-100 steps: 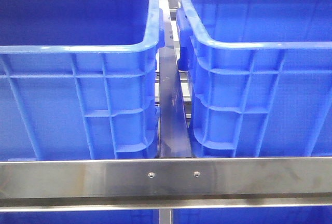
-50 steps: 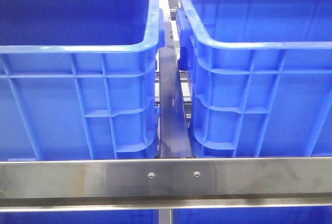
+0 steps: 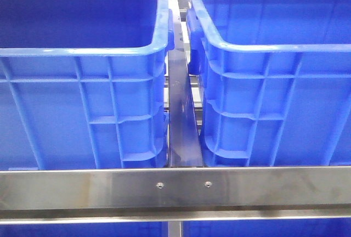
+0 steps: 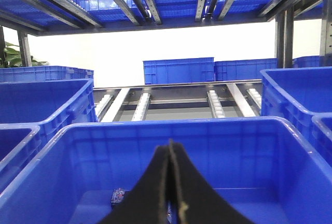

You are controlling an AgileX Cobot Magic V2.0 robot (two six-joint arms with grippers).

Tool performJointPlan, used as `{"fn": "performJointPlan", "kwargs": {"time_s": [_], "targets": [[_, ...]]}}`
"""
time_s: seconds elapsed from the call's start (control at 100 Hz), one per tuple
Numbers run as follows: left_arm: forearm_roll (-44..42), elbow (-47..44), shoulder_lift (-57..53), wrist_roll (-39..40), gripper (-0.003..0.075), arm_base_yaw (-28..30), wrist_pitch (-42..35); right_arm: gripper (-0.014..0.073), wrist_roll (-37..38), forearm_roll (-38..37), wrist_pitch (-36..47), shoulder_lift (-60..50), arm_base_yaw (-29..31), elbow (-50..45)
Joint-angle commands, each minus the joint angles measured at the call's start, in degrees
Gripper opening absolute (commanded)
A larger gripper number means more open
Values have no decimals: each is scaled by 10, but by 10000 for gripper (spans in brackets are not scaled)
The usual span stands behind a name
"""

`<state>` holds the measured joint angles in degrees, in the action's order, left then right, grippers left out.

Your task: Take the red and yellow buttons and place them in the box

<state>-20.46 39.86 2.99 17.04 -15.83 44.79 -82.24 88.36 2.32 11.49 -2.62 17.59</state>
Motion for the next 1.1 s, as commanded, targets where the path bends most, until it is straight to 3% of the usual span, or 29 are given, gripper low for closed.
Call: {"fn": "performJointPlan", "kwargs": {"time_s": [0.0,0.12,0.22,0.33,0.52,0.6,0.66,0.71,1.09], "targets": [[-7,10,11,5,-19,1,-41,-69,-6,2,4,5,-1,13],[-7,10,11,5,-19,1,-41,-69,-1,-9,2,5,-1,13],[-7,10,11,5,-19,1,-41,-69,58,-97,-13,5,-1,13],[-7,10,11,5,-19,1,-41,-69,226,-269,-27,5,-1,13],[-7,10,11,5,-19,1,-41,-69,594,-658,-28,5,-1,13],[-7,10,11,5,-19,1,-41,-69,732,-785,-28,4,-1,13],[-7,10,11,5,-19,1,-41,-69,793,-850,-28,2,-1,12],[-7,10,11,5,-19,1,-41,-69,822,-873,-26,0,-1,10],[-7,10,11,5,-19,1,-41,-69,825,-884,33,-90,-1,-103]]}}
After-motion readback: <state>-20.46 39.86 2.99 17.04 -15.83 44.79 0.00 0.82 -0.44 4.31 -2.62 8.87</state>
